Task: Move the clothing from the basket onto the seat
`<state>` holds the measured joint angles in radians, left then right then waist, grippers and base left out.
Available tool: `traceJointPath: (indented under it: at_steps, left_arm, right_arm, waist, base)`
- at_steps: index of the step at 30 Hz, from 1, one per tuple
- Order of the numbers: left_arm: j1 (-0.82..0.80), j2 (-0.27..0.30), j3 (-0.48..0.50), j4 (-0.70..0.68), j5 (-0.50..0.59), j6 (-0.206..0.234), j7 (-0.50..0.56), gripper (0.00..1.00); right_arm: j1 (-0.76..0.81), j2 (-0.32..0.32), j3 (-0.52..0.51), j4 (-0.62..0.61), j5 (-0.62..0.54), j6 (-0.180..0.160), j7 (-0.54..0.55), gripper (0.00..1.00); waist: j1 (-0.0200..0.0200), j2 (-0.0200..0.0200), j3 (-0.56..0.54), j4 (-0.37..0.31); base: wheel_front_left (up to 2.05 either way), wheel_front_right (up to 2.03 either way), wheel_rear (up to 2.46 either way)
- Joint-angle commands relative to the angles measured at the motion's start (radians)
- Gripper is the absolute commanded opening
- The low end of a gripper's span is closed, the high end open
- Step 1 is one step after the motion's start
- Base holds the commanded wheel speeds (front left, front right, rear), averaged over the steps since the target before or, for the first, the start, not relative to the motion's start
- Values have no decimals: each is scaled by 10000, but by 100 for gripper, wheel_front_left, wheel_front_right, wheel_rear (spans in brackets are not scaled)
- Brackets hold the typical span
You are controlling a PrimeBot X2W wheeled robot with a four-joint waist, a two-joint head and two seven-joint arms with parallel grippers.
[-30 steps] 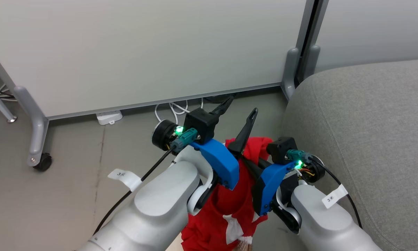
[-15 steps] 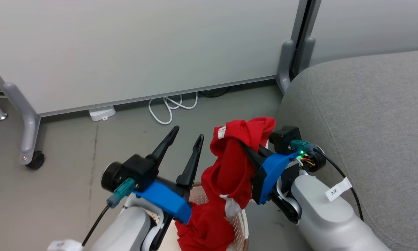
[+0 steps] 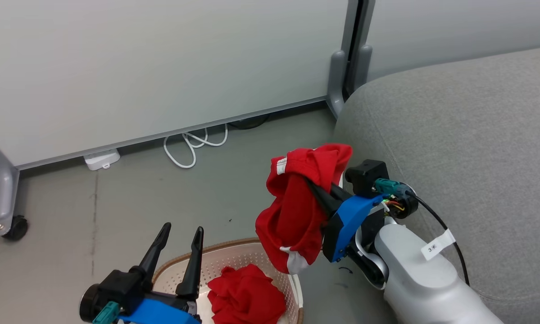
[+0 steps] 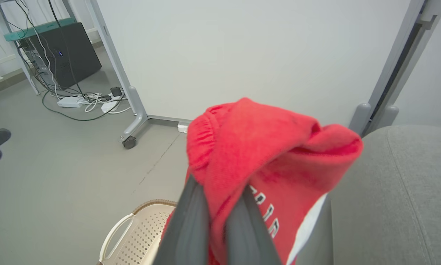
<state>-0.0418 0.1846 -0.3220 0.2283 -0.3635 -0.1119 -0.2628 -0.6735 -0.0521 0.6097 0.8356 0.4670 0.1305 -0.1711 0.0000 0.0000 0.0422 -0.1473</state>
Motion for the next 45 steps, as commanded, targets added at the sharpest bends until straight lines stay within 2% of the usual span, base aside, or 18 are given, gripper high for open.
traceJointPath:
  at_steps: [1,11,25,36,45]
  left_arm:
    - [114,-58,188,-109,117,-46,-29,100]
    - [233,-396,761,-391,788,-201,-29,100]
    - [7,-108,619,-308,874,-216,-29,100]
    - [-712,267,-154,9,641,-187,-29,100]
    - [-840,418,-228,48,540,-187,-29,100]
  right_arm:
    - [115,-55,-58,-79,-101,5,4,0]
    - [305,-31,-355,-612,-211,5,133,0]
    - [594,12,-907,-1121,-357,5,70,0]
    - [1197,-29,-2077,-1565,-950,5,-30,0]
    - [1226,7,-2593,-1995,-1354,5,137,0]
  waist:
    - [0,0,22,-174]
    - [0,0,239,-1540]
    - [0,0,767,-3847]
    - [0,0,1215,-4103]
    - [0,0,1405,-4106]
  base:
    - [0,0,0]
    - [0,0,0]
    - [0,0,0]
    - [0,0,0]
    - [0,0,0]
